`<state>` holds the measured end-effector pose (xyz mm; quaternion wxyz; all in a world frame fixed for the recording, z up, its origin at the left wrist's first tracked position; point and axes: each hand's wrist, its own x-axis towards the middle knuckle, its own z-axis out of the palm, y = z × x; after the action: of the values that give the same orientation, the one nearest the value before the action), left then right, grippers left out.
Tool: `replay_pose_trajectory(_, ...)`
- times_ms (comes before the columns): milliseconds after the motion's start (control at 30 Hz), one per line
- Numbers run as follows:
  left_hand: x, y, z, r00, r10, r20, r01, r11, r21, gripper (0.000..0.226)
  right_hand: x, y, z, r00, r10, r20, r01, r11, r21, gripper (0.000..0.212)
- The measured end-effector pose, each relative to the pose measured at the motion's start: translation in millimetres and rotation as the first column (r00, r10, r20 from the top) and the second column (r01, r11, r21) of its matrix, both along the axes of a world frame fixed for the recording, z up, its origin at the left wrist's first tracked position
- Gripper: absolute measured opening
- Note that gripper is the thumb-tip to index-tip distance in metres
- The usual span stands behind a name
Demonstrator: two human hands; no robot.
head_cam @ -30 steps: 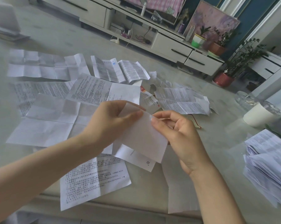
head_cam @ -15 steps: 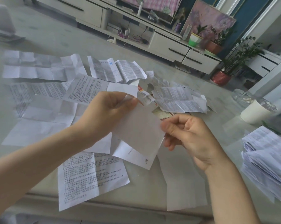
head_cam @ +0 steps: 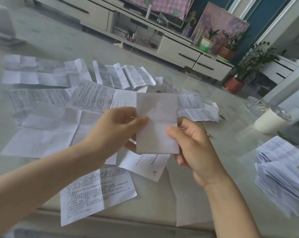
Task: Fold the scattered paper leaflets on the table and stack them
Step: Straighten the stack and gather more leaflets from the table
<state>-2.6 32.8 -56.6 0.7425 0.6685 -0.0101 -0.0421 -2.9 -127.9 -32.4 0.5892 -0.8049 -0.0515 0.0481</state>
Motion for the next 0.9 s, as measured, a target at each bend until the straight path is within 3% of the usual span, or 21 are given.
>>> replay_pose_trajectory(133,1.5,1.4,-0.6,0.998,0.005,0.059,-0.011,0.994,0.105,0.015,1.5,-2.1,-1.0,1.000,-0.004,-0.012,0.003,1.000,-0.027,0.016)
replay_pose_trajectory(233,1.2,2.5,-1.2,0.996,-0.051,0.075,0.042,0.991,0.125,0.017,3.7,-2.4,-3.3,0.993,-0.047,-0.108,0.056,0.995,0.081,0.027)
replay_pose_trajectory(367,2.2,3.4,1.9,0.992,-0.103,-0.077,0.092,0.986,-0.140,0.034,6.0,1.4,-8.6,0.985,-0.092,-0.143,0.120,0.973,0.197,0.048)
replay_pose_trajectory(433,3.7,3.2,5.0,0.977,-0.133,-0.169,0.073,0.943,-0.325,0.027,6.2,2.2,-10.3,0.990,-0.125,-0.066,0.134,0.978,0.162,0.053)
replay_pose_trajectory(500,4.0,3.0,5.8,0.955,-0.214,-0.206,0.123,0.915,-0.384,0.027,4.7,3.0,-9.5,0.992,-0.121,0.037,0.116,0.987,0.111,0.051)
replay_pose_trajectory(633,1.1,0.9,-1.6,0.962,-0.222,-0.159,0.191,0.963,-0.189,0.015,3.0,4.6,-12.2,0.978,-0.031,0.204,0.040,0.998,-0.040,0.047)
replay_pose_trajectory(733,1.2,1.8,-4.7,0.986,-0.139,-0.086,0.126,0.981,-0.144,0.008,5.1,1.7,-13.1,0.993,-0.012,0.118,0.007,0.999,0.041,0.038)
replay_pose_trajectory(800,3.0,2.7,-5.7,0.995,-0.096,-0.030,0.093,0.990,-0.102,0.006,6.4,-1.7,-10.9,0.997,0.042,0.064,-0.048,0.994,0.097,0.019)
replay_pose_trajectory(900,2.3,2.0,-6.3,0.997,-0.059,0.054,0.061,0.997,-0.042,0.005,4.3,-7.7,-11.0,0.990,0.139,0.040,-0.138,0.990,-0.020,0.018)
